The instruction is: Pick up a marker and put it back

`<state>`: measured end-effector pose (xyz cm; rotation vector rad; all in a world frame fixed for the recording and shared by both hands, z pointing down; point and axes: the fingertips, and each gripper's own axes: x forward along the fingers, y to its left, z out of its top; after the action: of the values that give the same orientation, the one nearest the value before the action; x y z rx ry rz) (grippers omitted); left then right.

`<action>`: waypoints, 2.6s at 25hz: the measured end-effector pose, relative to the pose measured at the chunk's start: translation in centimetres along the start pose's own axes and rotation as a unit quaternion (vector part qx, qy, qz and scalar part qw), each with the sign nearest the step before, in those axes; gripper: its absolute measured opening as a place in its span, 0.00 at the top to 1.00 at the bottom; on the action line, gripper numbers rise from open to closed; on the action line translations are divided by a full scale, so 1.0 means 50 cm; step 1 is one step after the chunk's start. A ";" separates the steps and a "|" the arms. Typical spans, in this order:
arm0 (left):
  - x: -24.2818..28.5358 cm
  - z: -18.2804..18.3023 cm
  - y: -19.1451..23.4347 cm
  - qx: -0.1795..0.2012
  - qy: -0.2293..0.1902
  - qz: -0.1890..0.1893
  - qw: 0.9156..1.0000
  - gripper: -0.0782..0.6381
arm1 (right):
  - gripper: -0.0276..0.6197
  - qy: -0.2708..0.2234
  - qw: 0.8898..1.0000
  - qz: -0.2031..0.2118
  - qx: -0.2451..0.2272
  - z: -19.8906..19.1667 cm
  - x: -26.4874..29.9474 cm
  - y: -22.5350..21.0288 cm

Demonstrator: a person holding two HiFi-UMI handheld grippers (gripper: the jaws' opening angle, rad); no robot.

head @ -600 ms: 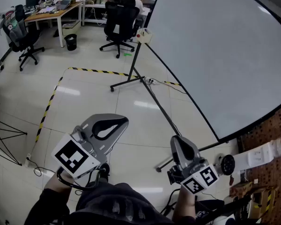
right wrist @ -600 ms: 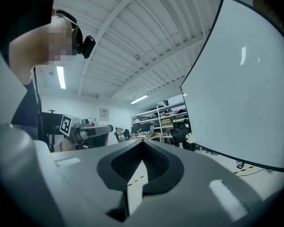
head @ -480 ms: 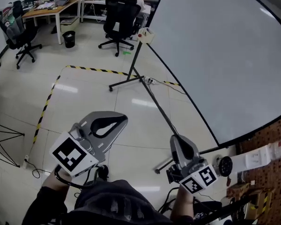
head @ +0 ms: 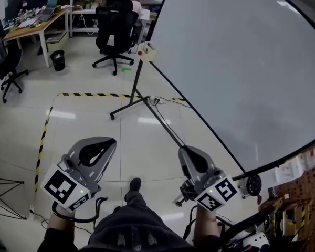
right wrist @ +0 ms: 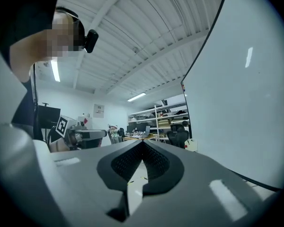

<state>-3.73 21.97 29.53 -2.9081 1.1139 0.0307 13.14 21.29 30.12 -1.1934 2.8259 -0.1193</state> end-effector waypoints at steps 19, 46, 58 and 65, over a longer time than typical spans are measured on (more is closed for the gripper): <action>0.449 -0.016 0.337 0.012 0.018 0.051 0.998 0.88 | 0.95 -0.020 0.998 0.046 -0.048 0.056 0.331 -0.461; 0.723 -0.041 0.966 -0.003 0.020 -0.065 0.998 0.88 | 0.95 0.040 0.993 -0.053 -0.103 0.056 0.937 -0.668; 0.787 -0.126 1.041 -0.057 0.062 -0.008 0.996 0.88 | 0.76 0.148 0.976 -0.008 -0.162 -0.127 1.062 -0.797; 0.809 -0.173 1.056 -0.077 0.091 0.007 0.993 0.88 | 0.74 0.198 0.966 -0.010 -0.164 -0.242 1.102 -0.846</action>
<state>-8.86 -44.58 36.05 -3.0933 1.2081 -0.1597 3.78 -47.12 44.41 -1.3959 3.2806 0.1329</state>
